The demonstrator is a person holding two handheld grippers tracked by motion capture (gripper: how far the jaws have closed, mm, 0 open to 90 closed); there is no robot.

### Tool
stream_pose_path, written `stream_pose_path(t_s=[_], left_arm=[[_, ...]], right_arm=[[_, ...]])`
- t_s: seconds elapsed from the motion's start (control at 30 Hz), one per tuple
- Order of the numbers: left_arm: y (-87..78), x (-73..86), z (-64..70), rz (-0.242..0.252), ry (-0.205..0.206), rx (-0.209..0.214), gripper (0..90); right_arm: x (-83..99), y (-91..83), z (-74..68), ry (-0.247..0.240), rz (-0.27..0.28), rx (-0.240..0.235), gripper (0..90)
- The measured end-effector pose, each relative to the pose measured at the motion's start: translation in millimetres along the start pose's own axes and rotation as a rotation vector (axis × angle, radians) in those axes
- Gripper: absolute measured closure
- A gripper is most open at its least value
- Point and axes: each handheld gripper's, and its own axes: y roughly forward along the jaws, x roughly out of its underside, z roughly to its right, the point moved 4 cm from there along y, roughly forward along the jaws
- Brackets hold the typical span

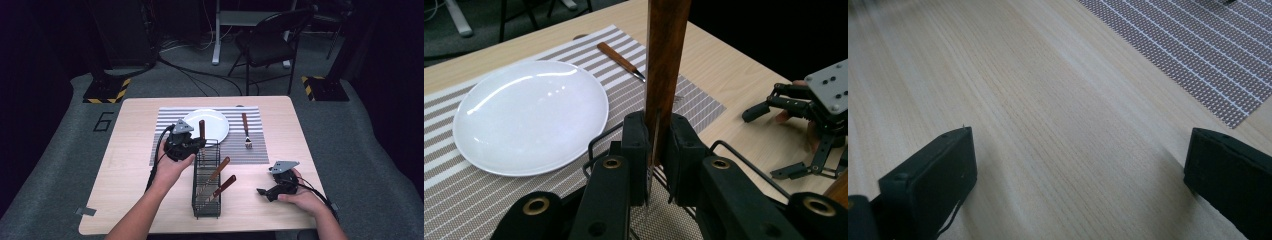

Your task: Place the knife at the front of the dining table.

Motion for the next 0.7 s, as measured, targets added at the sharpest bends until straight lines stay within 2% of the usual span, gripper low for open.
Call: stream_pose_path(t_s=[0.7], left_arm=[[-33.5,-42.9,-2.6,0.044,0.029,-0.012,80.4]], right_arm=[[0.0,0.0,0.0,-0.001,0.000,0.000,0.0]])
